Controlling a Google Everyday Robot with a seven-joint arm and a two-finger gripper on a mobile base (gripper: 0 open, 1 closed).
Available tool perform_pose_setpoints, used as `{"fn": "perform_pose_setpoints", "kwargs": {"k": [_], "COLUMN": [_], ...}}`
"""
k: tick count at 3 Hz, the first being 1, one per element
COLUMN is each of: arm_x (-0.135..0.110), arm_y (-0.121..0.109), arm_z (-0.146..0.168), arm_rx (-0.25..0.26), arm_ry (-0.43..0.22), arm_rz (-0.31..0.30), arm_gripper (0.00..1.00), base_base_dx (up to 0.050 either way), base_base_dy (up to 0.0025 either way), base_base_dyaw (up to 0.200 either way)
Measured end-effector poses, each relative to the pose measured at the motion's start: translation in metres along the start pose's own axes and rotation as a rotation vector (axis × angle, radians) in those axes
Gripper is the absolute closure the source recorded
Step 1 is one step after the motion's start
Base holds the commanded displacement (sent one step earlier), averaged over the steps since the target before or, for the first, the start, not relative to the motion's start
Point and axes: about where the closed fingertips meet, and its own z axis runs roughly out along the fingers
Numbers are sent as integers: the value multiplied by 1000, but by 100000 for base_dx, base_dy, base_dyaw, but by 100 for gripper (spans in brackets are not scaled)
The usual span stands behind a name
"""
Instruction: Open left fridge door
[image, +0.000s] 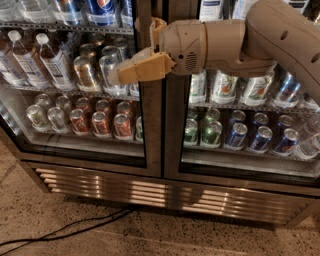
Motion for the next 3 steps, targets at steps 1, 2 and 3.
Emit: {"fn": "perform_pose_setpoints", "kwargs": {"k": [1, 2, 3], "arm_x": [0, 0, 0], "arm_y": [0, 0, 0], "arm_z": [0, 0, 0], "arm_rx": [0, 0, 0], "arm_ry": [0, 0, 0], "arm_rz": [0, 0, 0], "arm_gripper": [42, 66, 100], "base_base_dx": [0, 0, -5000], "base_base_dy": [0, 0, -1], "base_base_dyaw": [0, 0, 7]}}
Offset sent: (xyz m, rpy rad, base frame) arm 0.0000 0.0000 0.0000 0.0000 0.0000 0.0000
